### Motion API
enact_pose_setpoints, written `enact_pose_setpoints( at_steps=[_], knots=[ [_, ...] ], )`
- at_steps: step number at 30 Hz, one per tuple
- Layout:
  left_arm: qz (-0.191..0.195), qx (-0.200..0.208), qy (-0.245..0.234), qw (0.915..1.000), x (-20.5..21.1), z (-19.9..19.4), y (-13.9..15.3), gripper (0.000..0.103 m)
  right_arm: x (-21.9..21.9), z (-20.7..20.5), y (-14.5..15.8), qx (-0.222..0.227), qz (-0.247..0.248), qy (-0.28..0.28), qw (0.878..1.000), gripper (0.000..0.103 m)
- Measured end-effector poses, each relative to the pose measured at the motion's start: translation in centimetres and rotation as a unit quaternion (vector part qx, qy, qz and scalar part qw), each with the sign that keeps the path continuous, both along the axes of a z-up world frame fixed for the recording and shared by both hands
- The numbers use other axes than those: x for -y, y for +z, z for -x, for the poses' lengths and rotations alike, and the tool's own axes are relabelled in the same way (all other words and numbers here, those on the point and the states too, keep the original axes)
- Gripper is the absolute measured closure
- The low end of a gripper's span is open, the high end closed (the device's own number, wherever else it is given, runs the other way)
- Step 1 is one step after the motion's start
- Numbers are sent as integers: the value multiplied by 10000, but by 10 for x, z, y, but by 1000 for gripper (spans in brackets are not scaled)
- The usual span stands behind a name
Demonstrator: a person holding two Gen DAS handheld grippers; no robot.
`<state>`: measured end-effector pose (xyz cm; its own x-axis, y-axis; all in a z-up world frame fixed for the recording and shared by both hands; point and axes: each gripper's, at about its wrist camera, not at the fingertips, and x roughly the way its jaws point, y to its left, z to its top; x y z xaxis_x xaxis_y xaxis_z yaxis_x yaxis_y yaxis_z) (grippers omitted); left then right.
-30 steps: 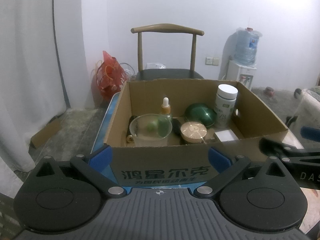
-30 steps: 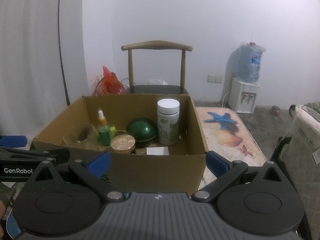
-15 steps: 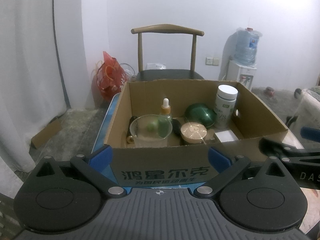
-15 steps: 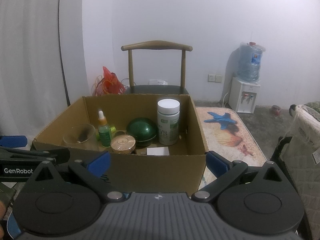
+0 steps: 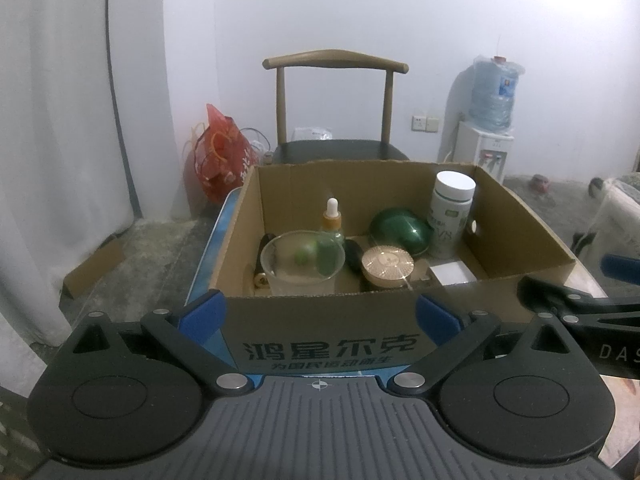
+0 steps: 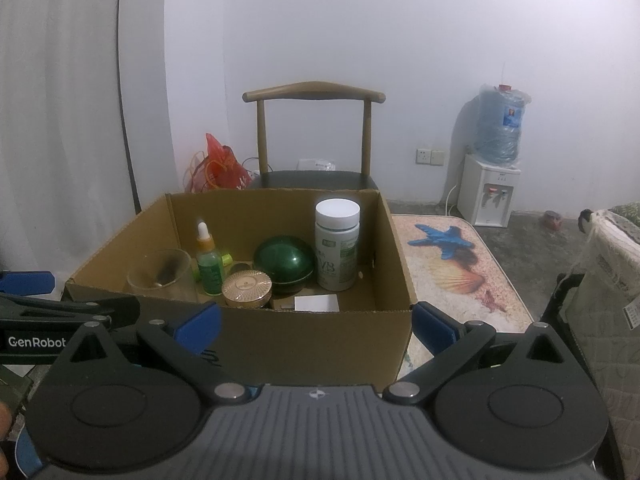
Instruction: Organize rigid objects
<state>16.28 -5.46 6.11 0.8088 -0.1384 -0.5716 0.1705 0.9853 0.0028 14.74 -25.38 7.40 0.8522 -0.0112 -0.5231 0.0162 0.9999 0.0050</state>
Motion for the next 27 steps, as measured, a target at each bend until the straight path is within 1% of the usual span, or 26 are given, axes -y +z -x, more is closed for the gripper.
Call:
enact_pose_setpoints(
  at_steps=[27],
  knots=[
    [5,-2,5,10000,0,1,0,2,-1,-1,2,-22,-18,-3,10000,0]
  ],
)
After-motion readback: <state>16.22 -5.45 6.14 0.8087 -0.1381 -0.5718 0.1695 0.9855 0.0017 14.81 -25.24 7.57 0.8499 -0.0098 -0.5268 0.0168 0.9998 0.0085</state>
